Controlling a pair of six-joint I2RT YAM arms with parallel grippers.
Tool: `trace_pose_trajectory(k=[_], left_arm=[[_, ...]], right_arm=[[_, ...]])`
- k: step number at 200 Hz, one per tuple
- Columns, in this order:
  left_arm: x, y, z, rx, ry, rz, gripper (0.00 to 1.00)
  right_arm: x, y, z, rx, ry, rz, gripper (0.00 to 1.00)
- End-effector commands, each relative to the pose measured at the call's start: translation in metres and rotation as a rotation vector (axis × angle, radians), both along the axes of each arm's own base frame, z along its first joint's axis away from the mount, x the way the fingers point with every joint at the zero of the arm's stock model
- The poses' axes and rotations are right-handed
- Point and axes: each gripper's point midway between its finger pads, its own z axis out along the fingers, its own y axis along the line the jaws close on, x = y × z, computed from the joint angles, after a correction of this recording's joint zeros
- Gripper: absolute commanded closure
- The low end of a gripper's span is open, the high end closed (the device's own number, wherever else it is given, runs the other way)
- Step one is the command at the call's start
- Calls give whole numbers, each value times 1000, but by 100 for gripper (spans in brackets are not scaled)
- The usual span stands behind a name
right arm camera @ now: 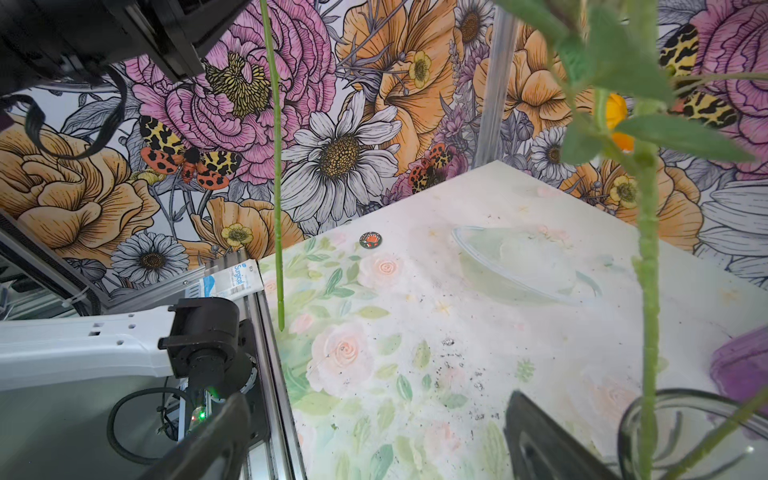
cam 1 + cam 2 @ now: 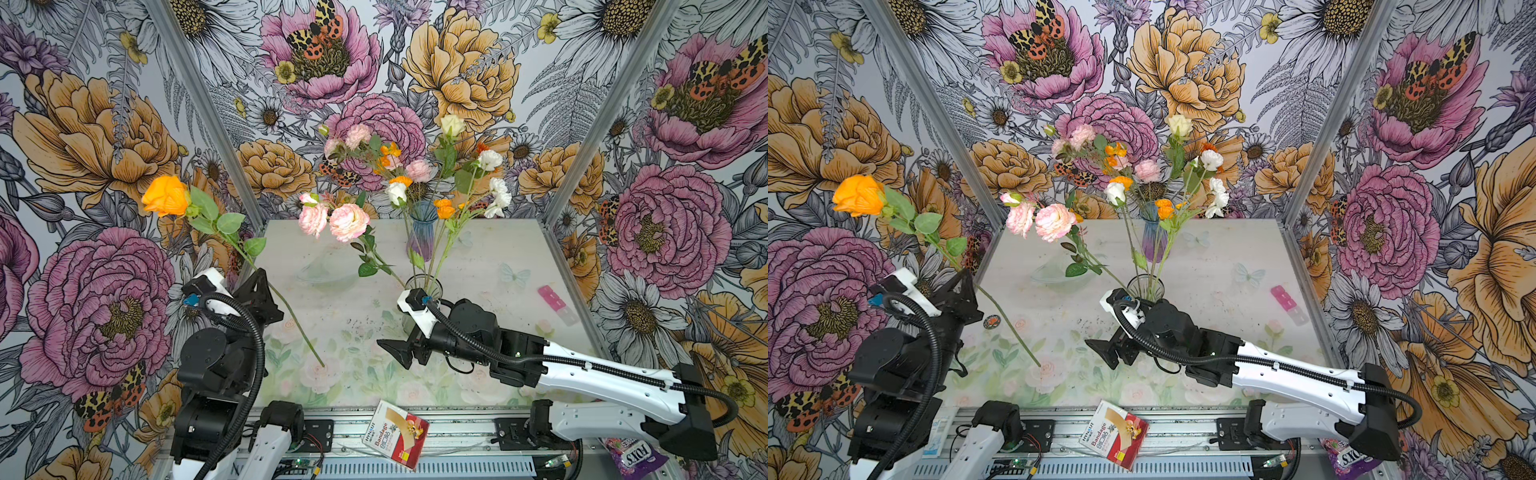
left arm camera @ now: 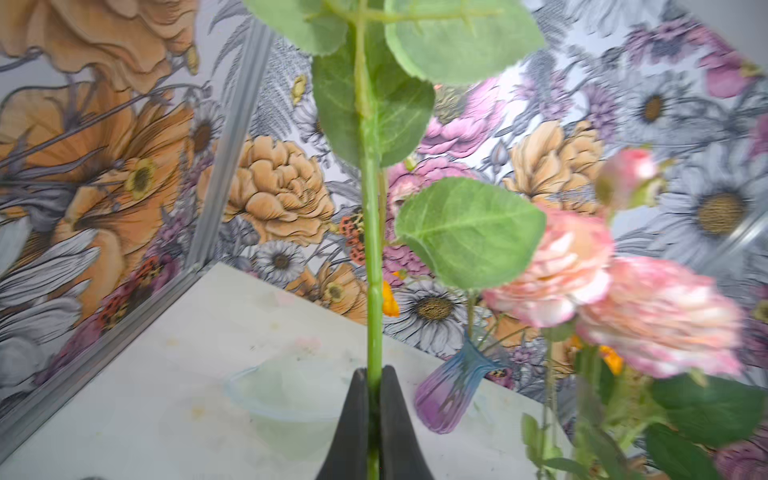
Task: Arrange the flowers into the vase
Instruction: 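Carry the orange rose to the right gripper while the right gripper closes on its stem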
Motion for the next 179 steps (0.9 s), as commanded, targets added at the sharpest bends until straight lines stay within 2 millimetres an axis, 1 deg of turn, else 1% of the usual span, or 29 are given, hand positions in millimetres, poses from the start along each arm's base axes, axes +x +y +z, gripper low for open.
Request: trace_pose_trajectory(k=[1, 18, 37, 57, 77, 94, 107, 121, 136, 150, 162, 179], left_arm=[[-12, -46, 38, 56, -204, -259, 100], [-11, -70, 42, 78, -223, -393, 100], [-19, -97, 50, 98, -255, -553, 100], [-24, -113, 50, 133, -270, -622, 100], [-32, -129, 53, 156, -297, -689, 100], [-35, -143, 56, 175, -306, -738, 100], [-34, -152, 55, 182, -299, -760, 100], [-33, -162, 52, 196, -292, -784, 100], [-31, -171, 48, 212, -284, -796, 100], [-30, -178, 46, 224, -279, -803, 100], [-29, -182, 44, 234, -276, -803, 100], [-27, -186, 42, 238, -273, -797, 100]], right_arm=[[-8, 12, 32, 55, -41, 74, 9], [-12, 17, 49, 80, -66, 107, 14], [-13, 23, 65, 99, -96, 130, 19], [-12, 30, 80, 114, -127, 147, 23], [-8, 38, 95, 130, -155, 149, 24], [-4, 43, 106, 141, -183, 154, 26], [0, 45, 115, 151, -197, 145, 28], [2, 47, 121, 161, -203, 148, 33], [4, 49, 122, 162, -204, 149, 36], [4, 49, 123, 164, -204, 149, 41], [6, 49, 122, 162, -202, 144, 49], [7, 49, 122, 161, -200, 136, 63]])
